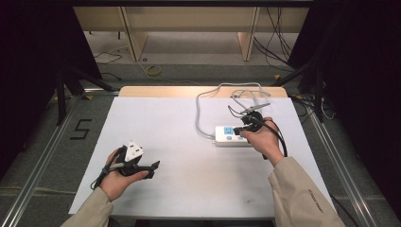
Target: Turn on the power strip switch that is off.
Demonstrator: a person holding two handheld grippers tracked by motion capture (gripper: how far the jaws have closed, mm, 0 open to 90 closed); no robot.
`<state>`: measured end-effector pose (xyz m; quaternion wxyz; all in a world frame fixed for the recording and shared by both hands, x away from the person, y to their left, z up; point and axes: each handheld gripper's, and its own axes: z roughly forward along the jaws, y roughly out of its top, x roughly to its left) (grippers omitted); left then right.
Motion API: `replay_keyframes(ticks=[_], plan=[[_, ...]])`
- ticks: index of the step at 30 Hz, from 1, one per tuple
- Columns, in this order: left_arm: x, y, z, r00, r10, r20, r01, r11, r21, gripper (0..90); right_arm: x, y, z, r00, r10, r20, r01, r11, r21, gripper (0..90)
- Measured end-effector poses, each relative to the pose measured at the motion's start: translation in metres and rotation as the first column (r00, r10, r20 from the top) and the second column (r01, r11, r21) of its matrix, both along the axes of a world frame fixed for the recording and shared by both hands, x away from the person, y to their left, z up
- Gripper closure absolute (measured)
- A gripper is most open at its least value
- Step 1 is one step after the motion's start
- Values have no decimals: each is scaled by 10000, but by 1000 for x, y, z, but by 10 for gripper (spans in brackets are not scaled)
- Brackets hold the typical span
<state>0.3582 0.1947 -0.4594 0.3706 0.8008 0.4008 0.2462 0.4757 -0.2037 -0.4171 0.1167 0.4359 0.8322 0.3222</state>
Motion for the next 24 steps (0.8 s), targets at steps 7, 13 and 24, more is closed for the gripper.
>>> replay_keyframes(ticks=[7, 13, 24], plan=[[0, 0, 0, 10000, -15, 8, 15, 10000, -9, 172, 3, 2, -4, 9999, -49, -105, 49, 10000, -52, 900], [0, -1, 0, 10000, -28, 5, 28, 10000, -16, 172, 7, 7, -4, 9999, -6, -167, 2, 9997, -227, 900], [0, -1, 0, 10000, -36, -15, 36, 10000, -31, 172, 11, 15, 0, 9997, 75, -229, -84, 9992, -384, 900]])
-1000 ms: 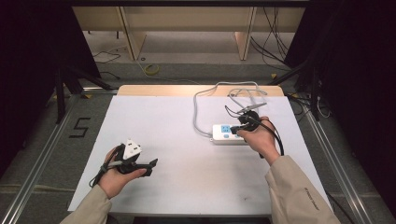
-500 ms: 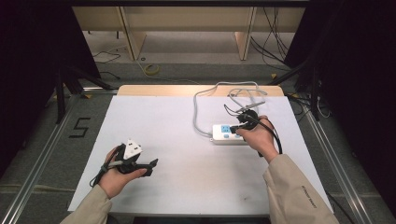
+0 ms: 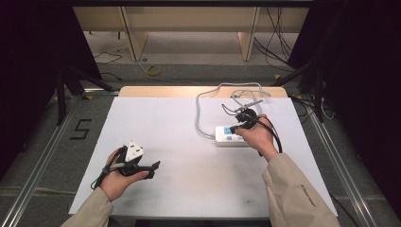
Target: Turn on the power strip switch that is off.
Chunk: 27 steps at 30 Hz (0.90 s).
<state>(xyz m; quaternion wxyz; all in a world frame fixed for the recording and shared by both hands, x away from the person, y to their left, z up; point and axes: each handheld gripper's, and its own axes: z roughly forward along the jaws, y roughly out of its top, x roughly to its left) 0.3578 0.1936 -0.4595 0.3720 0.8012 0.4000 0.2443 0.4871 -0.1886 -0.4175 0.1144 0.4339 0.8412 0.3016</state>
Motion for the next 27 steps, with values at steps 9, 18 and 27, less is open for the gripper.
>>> replay_keyframes(ticks=[9, 18, 27], plan=[[0, 0, 0, 10000, -4, -7, 4, 10000, 2, 171, 3, 4, 0, 9999, 71, -136, -73, 9999, -139, 900], [0, 0, 0, 10000, -28, -11, 28, 10000, 21, 171, 7, 11, -1, 9996, 180, -205, -187, 9992, -360, 900], [0, -1, 0, 10000, -33, 19, 33, 10000, -29, 170, 10, 15, -3, 9991, 239, -357, -257, 9983, -516, 900]])
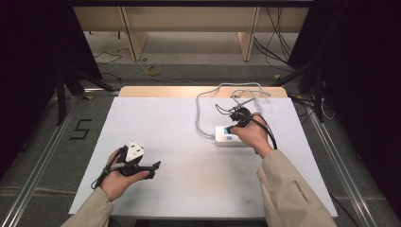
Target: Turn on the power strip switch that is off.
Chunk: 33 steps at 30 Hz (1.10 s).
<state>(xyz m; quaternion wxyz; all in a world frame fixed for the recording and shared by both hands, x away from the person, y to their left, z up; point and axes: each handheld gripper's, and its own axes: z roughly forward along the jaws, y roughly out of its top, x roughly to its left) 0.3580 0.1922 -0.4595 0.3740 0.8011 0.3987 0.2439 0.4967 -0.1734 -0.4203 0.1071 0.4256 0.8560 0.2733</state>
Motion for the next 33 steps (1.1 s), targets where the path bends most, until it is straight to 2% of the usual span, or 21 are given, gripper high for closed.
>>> replay_keyframes(ticks=[33], plan=[[0, 0, 0, 10000, -78, -9, 78, 9999, 89, 169, 6, 9, -10, 9971, -20, -759, -41, 9967, -806, 900]])
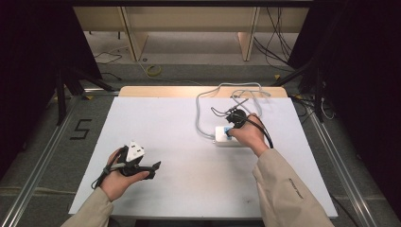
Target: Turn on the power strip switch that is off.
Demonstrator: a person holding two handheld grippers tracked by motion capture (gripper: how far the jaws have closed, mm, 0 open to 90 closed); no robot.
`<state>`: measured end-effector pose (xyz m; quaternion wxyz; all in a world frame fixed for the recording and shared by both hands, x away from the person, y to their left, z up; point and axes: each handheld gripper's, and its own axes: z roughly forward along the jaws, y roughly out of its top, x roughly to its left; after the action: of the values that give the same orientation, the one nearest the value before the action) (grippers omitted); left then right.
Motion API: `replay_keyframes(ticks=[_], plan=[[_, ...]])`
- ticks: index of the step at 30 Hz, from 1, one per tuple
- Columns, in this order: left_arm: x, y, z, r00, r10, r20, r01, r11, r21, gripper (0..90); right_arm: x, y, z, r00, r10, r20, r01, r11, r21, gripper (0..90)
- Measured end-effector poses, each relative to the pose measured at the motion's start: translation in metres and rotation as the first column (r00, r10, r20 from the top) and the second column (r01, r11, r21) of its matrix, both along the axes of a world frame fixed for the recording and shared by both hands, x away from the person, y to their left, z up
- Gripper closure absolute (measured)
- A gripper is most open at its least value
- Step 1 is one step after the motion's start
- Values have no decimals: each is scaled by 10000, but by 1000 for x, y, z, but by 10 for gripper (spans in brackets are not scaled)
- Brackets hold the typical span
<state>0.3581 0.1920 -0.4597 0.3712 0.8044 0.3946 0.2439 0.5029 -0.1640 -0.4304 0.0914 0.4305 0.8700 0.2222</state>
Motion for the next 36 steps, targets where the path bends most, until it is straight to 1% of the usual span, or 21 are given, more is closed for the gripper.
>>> replay_keyframes(ticks=[12, 14, 21, 23, 25, 29, 31, 36], plan=[[0, -1, 0, 10000, -6, 2, 6, 10000, 9, 169, 1, 2, -2, 9998, 30, -183, -34, 9997, -245, 900], [0, -1, 0, 10000, -8, 1, 8, 10000, 8, 169, 1, 2, -2, 9998, 42, -194, -47, 9998, -215, 900], [0, -1, 0, 10000, -9, -4, 9, 10000, 18, 168, 1, 4, -1, 9998, 25, -184, -32, 9992, -409, 900], [0, -1, 0, 10000, -11, 1, 11, 10000, 13, 168, 1, 5, -1, 9998, 95, -180, -104, 9986, -512, 900], [0, -1, 0, 10000, -11, 3, 11, 10000, 22, 168, 1, 7, -2, 9999, 41, -166, -51, 9982, -601, 900], [0, 0, 0, 10000, -10, 5, 10, 10000, 31, 168, 1, 7, -2, 9998, 56, -165, -66, 9981, -614, 900], [0, 0, 0, 10000, -12, 8, 12, 10000, 30, 168, 1, 6, -2, 9999, 8, -156, -19, 9976, -694, 900], [0, -1, 0, 10000, -21, 5, 21, 10000, 38, 168, 0, 6, -2, 9998, 24, -182, -36, 9979, -653, 900]])
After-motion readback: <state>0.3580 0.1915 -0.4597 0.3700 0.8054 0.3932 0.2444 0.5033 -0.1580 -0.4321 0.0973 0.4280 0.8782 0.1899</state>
